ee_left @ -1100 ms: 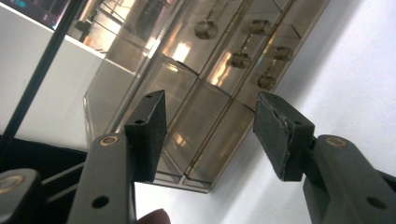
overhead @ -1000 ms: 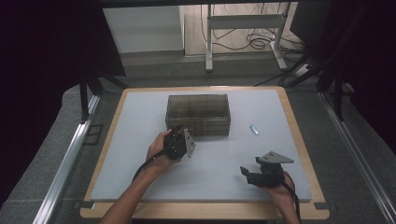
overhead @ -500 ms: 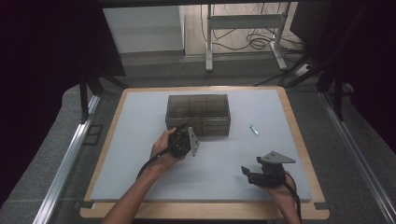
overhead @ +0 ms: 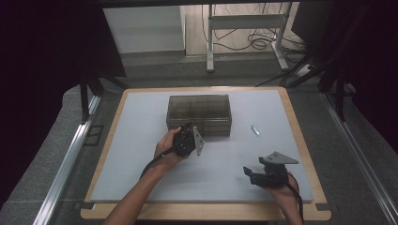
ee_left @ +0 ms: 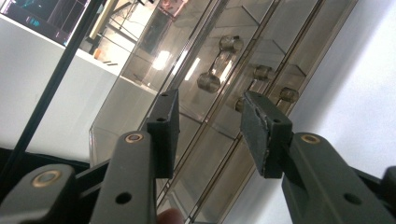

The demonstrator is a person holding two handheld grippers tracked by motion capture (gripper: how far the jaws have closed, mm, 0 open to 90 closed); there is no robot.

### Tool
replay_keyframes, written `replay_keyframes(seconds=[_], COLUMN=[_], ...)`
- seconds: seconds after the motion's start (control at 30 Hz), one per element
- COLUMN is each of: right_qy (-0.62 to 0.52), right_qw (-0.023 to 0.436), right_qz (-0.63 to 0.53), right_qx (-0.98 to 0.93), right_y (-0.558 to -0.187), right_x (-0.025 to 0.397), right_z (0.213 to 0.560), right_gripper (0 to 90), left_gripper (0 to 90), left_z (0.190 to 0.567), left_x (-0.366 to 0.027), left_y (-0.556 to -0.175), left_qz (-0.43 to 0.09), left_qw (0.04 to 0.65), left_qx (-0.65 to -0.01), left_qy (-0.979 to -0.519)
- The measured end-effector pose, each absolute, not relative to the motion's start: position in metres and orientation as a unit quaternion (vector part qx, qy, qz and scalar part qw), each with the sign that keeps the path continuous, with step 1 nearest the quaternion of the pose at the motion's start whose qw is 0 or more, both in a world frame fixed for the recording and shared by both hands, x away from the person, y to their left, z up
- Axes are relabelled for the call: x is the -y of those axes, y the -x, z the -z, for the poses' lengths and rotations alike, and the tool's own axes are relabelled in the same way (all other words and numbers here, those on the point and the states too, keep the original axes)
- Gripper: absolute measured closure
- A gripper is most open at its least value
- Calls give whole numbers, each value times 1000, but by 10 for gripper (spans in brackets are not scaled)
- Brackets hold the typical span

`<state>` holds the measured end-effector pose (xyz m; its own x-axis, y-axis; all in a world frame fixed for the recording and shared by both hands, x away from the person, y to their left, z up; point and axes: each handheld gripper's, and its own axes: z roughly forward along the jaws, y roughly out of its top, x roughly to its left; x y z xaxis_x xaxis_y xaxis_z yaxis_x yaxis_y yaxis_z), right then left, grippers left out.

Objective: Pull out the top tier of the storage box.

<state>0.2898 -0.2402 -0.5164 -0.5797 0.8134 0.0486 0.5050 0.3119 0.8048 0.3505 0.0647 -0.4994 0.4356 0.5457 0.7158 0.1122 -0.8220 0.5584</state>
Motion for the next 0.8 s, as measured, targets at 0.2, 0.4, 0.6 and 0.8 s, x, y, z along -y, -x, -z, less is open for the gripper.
replay_keyframes(seconds=[0.2,0.4,0.6,0.8], right_qy=[-419,-417,-418,-418], right_qw=[188,186,186,185], right_qz=[-410,-408,-408,-408], right_qx=[-788,-791,-790,-790], right_y=[-290,-290,-290,-291], right_x=[240,238,239,238], right_z=[517,518,518,519], right_gripper=[238,238,238,238], left_gripper=[621,645,657,666], left_z=[500,502,504,503], left_x=[-62,-58,-54,-52], left_y=[-352,-351,-351,-351], left_qz=[-493,-499,-504,-506], left_qw=[219,212,205,206], left_qx=[-201,-197,-193,-190], left_qy=[-818,-817,-816,-815])
